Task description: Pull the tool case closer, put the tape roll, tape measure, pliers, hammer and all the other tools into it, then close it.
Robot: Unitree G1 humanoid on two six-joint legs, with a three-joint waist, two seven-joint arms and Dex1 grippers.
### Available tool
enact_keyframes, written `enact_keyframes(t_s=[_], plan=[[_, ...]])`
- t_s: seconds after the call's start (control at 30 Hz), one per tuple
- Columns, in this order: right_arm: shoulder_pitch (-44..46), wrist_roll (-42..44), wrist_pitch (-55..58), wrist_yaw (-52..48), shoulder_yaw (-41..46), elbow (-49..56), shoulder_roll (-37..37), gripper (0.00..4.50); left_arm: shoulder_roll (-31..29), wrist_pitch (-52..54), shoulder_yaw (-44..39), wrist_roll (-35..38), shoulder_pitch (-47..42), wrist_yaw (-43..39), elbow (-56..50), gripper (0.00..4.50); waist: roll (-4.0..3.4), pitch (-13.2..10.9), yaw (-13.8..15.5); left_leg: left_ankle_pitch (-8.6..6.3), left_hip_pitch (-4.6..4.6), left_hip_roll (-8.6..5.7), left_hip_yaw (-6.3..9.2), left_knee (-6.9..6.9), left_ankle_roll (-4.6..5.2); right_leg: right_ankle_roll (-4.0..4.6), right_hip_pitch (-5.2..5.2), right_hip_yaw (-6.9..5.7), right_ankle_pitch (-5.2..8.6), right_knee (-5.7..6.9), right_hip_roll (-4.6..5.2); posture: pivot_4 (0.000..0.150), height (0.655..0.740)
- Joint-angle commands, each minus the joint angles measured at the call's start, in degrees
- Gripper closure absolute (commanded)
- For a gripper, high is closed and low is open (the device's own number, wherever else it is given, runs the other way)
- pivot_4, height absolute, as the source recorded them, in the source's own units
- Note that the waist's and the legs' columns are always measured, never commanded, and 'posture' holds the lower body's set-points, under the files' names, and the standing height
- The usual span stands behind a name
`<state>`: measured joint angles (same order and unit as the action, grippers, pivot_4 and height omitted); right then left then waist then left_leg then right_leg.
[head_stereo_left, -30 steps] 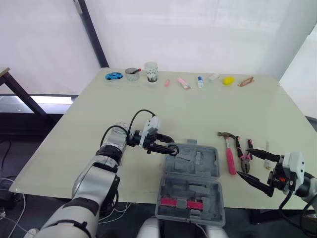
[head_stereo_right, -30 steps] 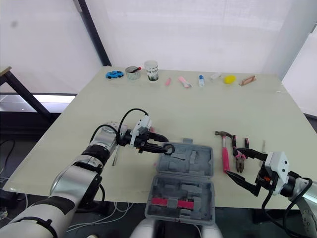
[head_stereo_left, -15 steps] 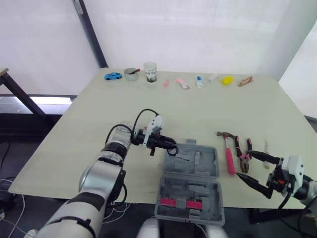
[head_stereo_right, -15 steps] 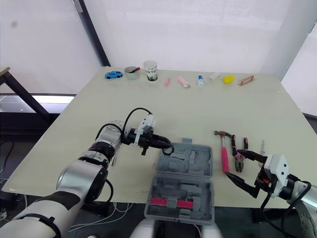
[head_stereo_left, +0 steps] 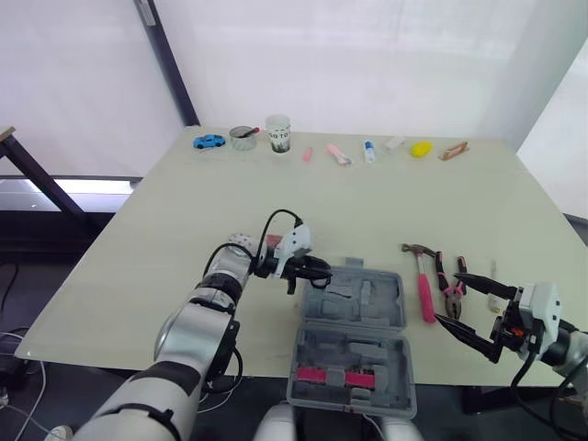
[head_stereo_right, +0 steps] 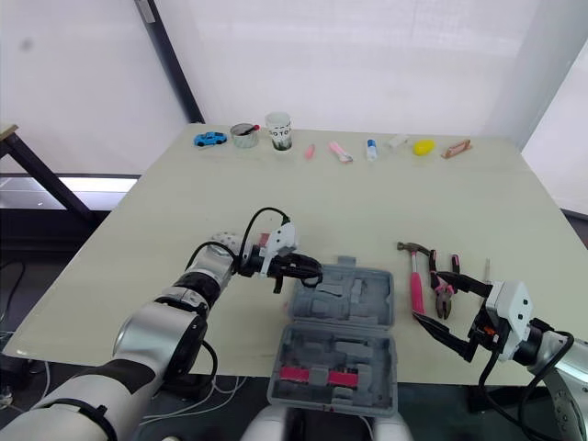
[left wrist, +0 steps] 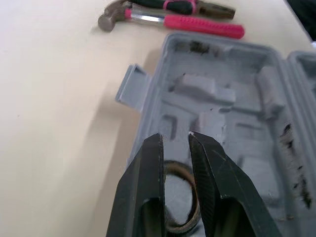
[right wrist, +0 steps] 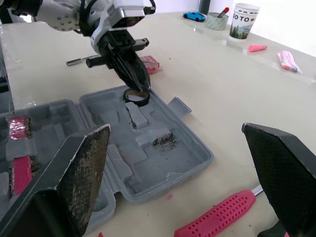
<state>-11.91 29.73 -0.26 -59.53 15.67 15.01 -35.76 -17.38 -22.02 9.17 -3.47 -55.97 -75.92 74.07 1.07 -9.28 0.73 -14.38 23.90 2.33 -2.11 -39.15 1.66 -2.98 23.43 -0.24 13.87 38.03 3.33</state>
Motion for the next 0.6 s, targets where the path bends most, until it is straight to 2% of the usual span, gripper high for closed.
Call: enact_keyframes(t_s=[0.03, 0.17, 0.3, 0.6], plan=[[0.21, 0.92, -0.07, 0.28, 0.72, 1.93, -0.37, 0.00, 0.55, -2.04, 0.79, -2.48, 0.84, 1.89, 0.38, 3.60, 0.00, 0.00, 0.00, 0.00, 0.00, 0.00, 0.00, 0.00, 0.00, 0.00, 0.00, 0.00, 0.00, 0.00, 0.00, 0.150, 0.7400], [0.31, 0.93, 0.09, 0.33, 0.61, 2.10, -0.39, 0.00, 0.73, -1.75, 2.08, -5.46, 1.92, 4.94, 1.06, 3.60, 0.00, 0.02, 0.00, 0.00, 0.00, 0.00, 0.00, 0.00, 0.00, 0.00, 0.00, 0.00, 0.00, 0.00, 0.00, 0.150, 0.7400], [0.37, 0.96, 0.20, 0.45, 0.50, 2.29, -0.30, 0.00, 1.08, -1.19, 1.17, -5.37, 1.99, 5.46, 1.19, 3.60, -0.01, 0.05, 0.00, 0.00, -0.07, 0.00, 0.00, 0.00, 0.00, -0.01, -0.04, 0.00, -0.01, 0.02, 0.00, 0.150, 0.7400], [0.03, 1.95, 0.52, 0.26, 0.99, 2.62, -0.24, 0.00, 1.32, -1.96, -4.96, 1.67, 1.63, -3.71, -1.99, 3.60, 0.00, 0.04, -0.01, 0.00, -0.04, 0.00, 0.00, 0.00, 0.00, -0.03, -0.03, 0.00, -0.04, -0.01, 0.00, 0.150, 0.7400]])
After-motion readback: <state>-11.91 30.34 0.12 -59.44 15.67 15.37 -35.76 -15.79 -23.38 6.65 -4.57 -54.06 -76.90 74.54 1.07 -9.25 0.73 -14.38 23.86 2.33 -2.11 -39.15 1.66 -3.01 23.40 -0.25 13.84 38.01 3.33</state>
